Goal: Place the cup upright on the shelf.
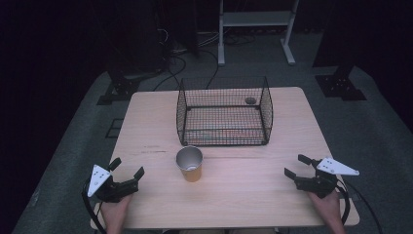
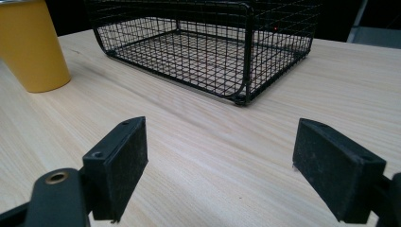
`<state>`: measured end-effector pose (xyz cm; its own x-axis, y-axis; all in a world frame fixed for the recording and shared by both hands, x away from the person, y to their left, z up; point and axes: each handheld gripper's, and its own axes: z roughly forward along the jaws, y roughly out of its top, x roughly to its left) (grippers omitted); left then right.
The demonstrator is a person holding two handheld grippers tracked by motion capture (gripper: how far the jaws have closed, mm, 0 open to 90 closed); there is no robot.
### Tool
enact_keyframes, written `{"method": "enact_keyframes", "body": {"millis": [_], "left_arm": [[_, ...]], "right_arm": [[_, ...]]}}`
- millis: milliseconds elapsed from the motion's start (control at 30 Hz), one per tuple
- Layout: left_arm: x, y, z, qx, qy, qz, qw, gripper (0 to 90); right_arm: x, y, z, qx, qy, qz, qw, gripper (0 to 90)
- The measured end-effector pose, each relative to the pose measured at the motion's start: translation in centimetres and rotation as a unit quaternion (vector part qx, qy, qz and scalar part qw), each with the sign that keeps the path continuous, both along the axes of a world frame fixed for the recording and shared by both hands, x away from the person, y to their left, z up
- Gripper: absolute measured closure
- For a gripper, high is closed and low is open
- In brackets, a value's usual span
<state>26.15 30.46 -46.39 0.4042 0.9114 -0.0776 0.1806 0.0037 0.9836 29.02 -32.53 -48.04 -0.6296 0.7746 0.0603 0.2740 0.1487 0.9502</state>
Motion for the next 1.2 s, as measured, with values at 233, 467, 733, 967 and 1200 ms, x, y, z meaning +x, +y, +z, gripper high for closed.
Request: {"method": "enact_keyframes", "body": {"millis": [233, 467, 733, 967, 1200], "left_arm": [[0.0, -0.3, -0.1, -0.001, 0.002, -0.021, 0.9998, 1.7], [0.3, -1.2, -0.2, 0.003, 0.007, -0.05, 0.9987, 1.7], [0.3, -2.3, -0.2, 0.009, 0.003, -0.074, 0.9972, 1.7], [0.2, -3.3, -0.2, 0.017, -0.001, -0.098, 0.995, 1.7], [0.1, -3.9, 0.0, 0.019, -0.007, -0.116, 0.993, 1.7]], "right_arm": [[0.0, 0.0, 0.0, -0.002, 0.0, 0.0, 1.0, 17.5], [0.0, 0.0, 0.0, -0.002, 0.0, 0.001, 1.0, 17.5], [0.0, 0.1, 0.0, -0.004, 0.0, 0.002, 1.0, 17.5], [0.0, 0.1, 0.0, -0.007, 0.001, 0.002, 1.0, 17.5], [0.0, 0.2, 0.0, -0.007, 0.001, 0.002, 1.0, 17.5]]}}
